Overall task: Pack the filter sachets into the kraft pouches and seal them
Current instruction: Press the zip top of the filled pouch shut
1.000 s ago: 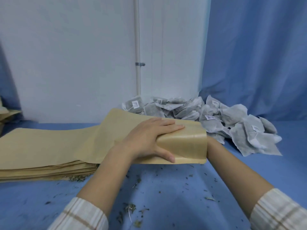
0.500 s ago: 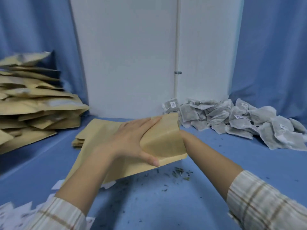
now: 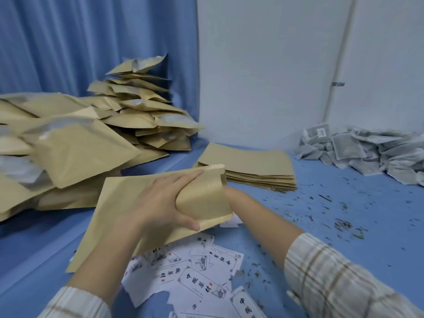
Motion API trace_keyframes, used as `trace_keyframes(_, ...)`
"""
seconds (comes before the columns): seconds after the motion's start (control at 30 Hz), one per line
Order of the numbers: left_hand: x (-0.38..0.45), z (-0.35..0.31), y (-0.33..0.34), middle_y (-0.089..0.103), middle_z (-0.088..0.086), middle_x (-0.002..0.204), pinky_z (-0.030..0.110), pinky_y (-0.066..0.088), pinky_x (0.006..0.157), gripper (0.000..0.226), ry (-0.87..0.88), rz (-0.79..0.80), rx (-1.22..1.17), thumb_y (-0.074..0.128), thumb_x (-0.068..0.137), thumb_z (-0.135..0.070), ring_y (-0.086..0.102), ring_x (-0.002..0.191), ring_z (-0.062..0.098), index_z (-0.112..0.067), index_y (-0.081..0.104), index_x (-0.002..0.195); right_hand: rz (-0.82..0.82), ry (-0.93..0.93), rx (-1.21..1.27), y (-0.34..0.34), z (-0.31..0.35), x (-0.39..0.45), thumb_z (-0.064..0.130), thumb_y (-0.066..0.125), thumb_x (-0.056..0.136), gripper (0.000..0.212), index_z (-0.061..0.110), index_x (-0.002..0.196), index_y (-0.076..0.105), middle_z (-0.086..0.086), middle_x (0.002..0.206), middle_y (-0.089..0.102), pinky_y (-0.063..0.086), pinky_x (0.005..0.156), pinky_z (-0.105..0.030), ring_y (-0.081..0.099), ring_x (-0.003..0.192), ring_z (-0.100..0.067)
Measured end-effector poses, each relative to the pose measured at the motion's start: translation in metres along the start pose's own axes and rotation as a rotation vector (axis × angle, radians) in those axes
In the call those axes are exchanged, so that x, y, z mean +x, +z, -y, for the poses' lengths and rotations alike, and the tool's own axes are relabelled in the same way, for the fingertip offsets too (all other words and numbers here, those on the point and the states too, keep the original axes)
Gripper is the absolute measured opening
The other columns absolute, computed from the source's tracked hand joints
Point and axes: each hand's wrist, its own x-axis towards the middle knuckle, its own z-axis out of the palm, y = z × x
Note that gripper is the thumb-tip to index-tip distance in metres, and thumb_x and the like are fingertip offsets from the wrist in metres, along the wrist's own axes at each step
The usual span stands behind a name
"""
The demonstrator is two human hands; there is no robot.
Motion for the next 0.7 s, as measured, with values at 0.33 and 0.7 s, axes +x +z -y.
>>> trace_keyframes(0.33,-0.003,0.032,0.013,0.032,-0.025,0.145,0.036,0.025,0.111,0.113,-0.095,0.026,-0.016,0.066,0.032,-0.079,0.029,0.134,0.007,-0.073,0.006,0.127,-0.241,-0.259,-0.496,-0.044,-0.077,-0.033,0.05,0.063,0.081,0.037,0.017,0.098,0.069,0.001,0.11,0.062,0.041,0.086,-0.027,0.052,0.106,-0.016)
trace_keyframes(0.7,0.002,0.034,0.013,0.03,-0.028,0.144,0.034,0.025,0.109,0.112,-0.078,0.099,-0.014,0.074,0.037,-0.073,0.03,0.131,0.007,-0.07,0.012,0.13,-0.297,-0.164,-0.295,-0.042,-0.097,-0.031,0.027,0.075,0.076,0.026,0.02,0.1,0.066,0.004,0.093,0.064,0.045,0.069,-0.019,0.058,0.084,-0.012)
